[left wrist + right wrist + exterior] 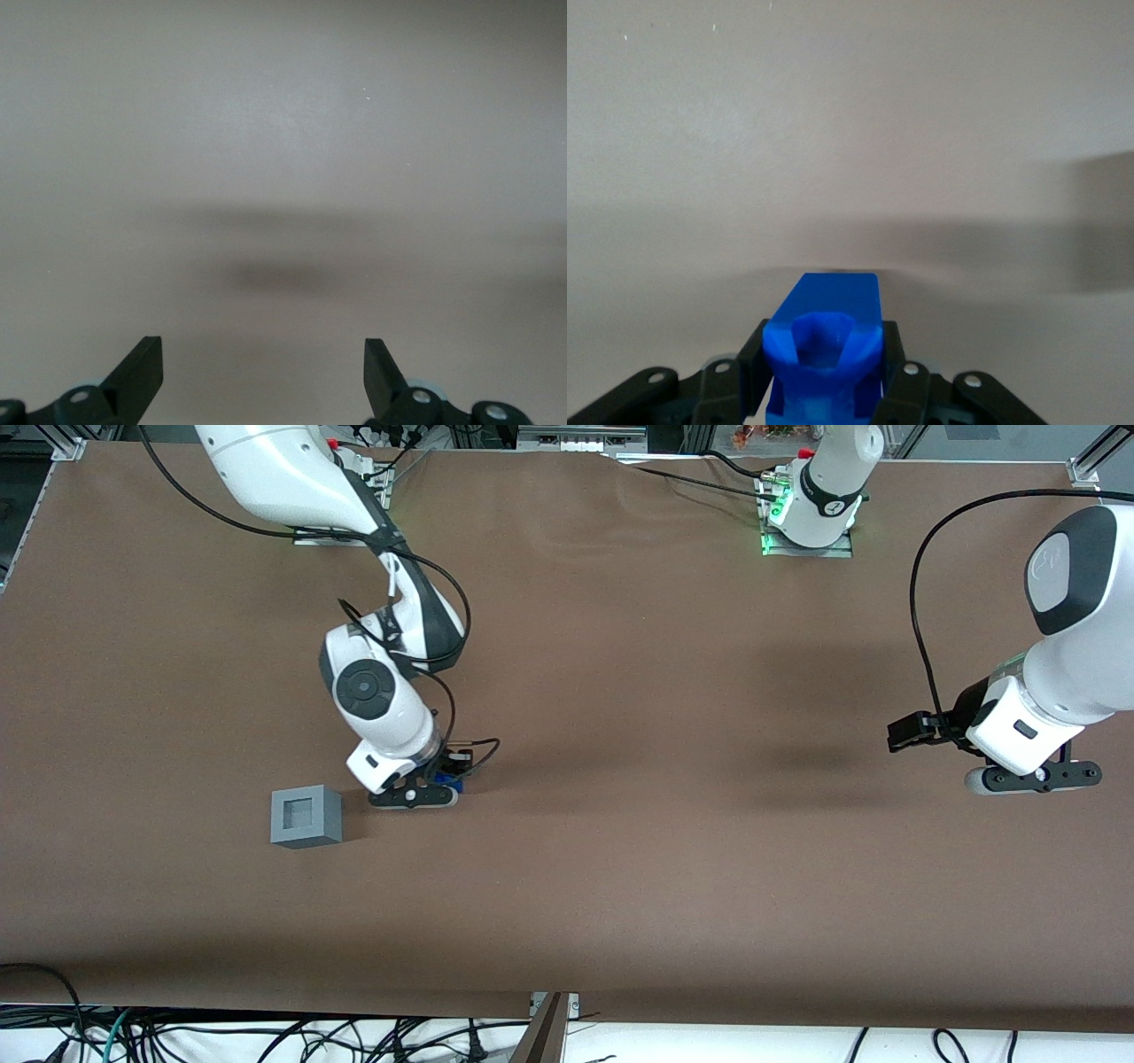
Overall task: Insert blue part into gray base with right arm
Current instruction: 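Carry the blue block over the gray base's opening with the right gripper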
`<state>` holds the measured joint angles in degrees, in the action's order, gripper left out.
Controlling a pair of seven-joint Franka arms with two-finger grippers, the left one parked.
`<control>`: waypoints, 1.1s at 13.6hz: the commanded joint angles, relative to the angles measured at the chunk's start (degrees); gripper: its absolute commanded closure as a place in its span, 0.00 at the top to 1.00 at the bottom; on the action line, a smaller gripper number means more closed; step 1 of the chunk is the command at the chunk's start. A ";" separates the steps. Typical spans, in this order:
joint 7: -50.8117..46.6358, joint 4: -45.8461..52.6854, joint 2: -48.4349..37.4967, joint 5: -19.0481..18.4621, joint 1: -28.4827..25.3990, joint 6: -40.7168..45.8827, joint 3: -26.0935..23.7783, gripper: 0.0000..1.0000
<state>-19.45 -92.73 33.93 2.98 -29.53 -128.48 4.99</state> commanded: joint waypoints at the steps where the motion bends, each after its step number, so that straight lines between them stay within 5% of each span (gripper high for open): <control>1: 8.87 4.74 -1.33 0.01 0.87 7.88 3.52 0.34; 7: 22.61 7.39 -1.41 0.45 10.53 11.68 5.38 0.34; 15: 23.76 7.39 -1.33 1.85 15.03 11.85 5.38 0.34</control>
<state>2.93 -86.52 32.41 3.66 -15.66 -117.87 11.07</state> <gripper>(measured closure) 0.489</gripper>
